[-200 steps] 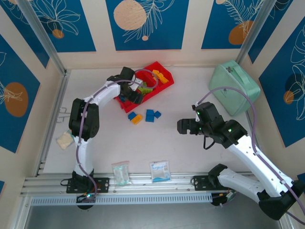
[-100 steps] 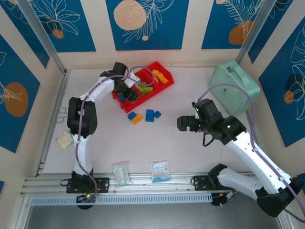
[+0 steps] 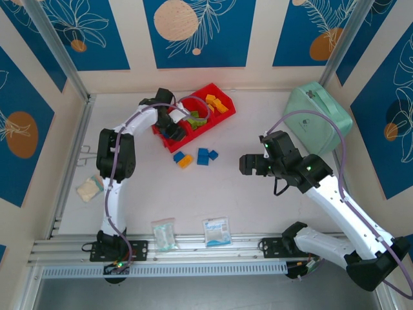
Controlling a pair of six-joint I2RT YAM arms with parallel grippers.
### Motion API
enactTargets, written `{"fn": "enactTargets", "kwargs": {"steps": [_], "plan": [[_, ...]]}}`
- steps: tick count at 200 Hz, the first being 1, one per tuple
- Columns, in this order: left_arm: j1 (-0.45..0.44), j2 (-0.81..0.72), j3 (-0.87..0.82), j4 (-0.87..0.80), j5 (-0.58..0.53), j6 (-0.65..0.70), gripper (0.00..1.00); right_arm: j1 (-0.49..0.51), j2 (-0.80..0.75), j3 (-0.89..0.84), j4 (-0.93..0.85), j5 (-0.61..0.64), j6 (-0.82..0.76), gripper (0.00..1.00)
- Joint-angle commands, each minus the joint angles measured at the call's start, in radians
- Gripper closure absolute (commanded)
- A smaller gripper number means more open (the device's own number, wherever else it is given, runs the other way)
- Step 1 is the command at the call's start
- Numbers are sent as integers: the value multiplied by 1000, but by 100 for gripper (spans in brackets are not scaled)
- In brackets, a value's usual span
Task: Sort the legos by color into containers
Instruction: Pick up the lego from the container.
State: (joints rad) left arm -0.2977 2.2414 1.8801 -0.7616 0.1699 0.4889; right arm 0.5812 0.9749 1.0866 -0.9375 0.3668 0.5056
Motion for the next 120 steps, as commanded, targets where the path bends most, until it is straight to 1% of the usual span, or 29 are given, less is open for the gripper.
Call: {"fn": "enactTargets", "kwargs": {"steps": [1,29,52,80,100,120], "plan": [[16,37,-2,8,-51,23,39,-4,1,18,-20,0,-2,1],[15,52,3,25,-99,10,42,-4,-3,16,-18,1,-1,1],[16,46,-4,45,-107,-4,42,-4,-2,10,-12,-2,-1,1],[15,37,-11,64,-156,-13,42,-4,2,9,-8,-9,4,1],[17,33,-12,71,-167,-17,38,-4,-1,6,-9,-11,2,1],[17,18,-18,89,-145,-58,33,-4,-7,-2,-12,-9,5,1]]}}
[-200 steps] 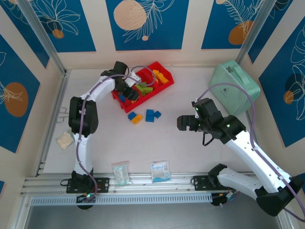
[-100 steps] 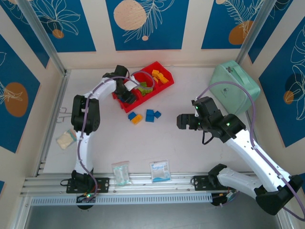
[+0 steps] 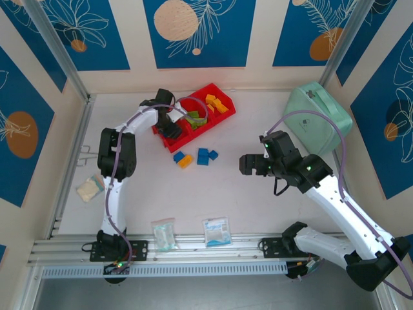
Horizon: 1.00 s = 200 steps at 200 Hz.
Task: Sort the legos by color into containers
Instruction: Pick up the lego from the container.
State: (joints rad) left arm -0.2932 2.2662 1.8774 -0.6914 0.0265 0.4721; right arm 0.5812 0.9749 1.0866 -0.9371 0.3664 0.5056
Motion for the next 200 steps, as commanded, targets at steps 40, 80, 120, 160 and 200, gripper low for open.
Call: {"fn": "enactTargets", "kwargs": {"steps": [40,80,120,160,200], "plan": [[15,-69,-90,124,44,-74,27,-4,-18,-6,-19,-5,7,1],[22,-37,-33,60,117,-40,24,-4,-23,-7,-26,0,7,1],[25,25,35,10,146,-21,23,-5,-20,-4,-29,-3,10,1],[25,101,112,-52,121,3,24,-3,-17,10,-39,3,11,1],[25,134,114,-67,103,11,31,-3,-16,7,-40,5,16,1]]}}
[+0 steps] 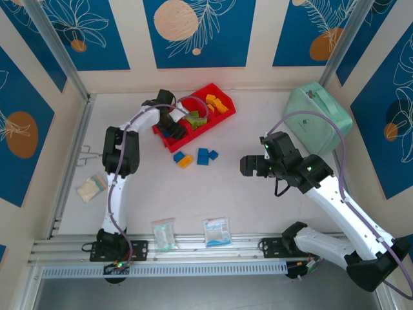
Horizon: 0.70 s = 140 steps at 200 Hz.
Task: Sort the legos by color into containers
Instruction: Pick up the lego from the container.
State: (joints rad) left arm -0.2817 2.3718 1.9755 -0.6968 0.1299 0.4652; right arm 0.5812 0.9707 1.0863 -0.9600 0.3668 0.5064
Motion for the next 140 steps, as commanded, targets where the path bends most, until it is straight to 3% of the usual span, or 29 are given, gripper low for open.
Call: {"fn": "enactTargets", "kwargs": {"steps": [1,28,57,89,113,140], "plan": [[13,29,17,-62,-1,18,31,-3,-11,7,-17,4,15,1],[9,40,16,-56,-13,6,38,-1,-5,12,-13,2,16,1],[6,-1,-47,13,-7,-19,56,2,-1,11,-10,2,17,1],[5,-155,-201,167,56,-47,78,-5,-6,12,15,23,-9,1],[6,-287,-316,276,91,-82,83,-50,23,17,144,-3,-51,1],[6,-401,-415,353,102,-121,87,-180,160,60,334,-141,-91,1]]}}
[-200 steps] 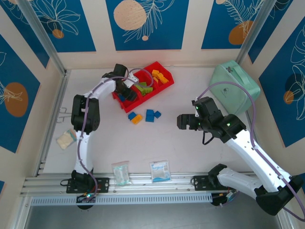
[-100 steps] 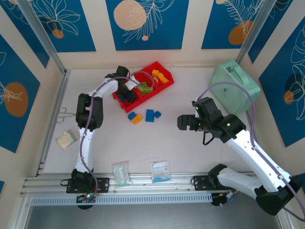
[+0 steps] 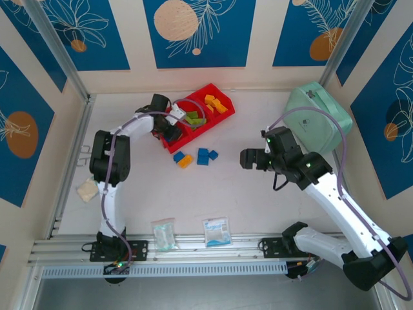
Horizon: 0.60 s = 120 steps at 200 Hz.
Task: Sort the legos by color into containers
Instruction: Pick up the lego from the container, then rotate the container at the top-center of the table.
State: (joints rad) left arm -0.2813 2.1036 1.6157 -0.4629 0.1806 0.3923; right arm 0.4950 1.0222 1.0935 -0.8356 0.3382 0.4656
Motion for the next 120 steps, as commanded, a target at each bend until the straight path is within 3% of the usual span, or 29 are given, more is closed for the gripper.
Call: {"fn": "enactTargets", "kwargs": {"steps": [1,28,52,82,120], "plan": [[5,-136,-58,120,52,-51,87,-99,117,56,216,-118,-52,1],[4,-203,-114,138,49,-99,88,-216,354,185,368,-284,-127,1],[-1,-262,-160,162,67,-162,91,-271,611,368,429,-411,-288,1],[-8,-348,-221,217,95,-260,92,-337,905,623,428,-560,-332,1],[-22,-428,-253,226,65,-356,92,-359,1241,996,325,-643,-405,1]]}}
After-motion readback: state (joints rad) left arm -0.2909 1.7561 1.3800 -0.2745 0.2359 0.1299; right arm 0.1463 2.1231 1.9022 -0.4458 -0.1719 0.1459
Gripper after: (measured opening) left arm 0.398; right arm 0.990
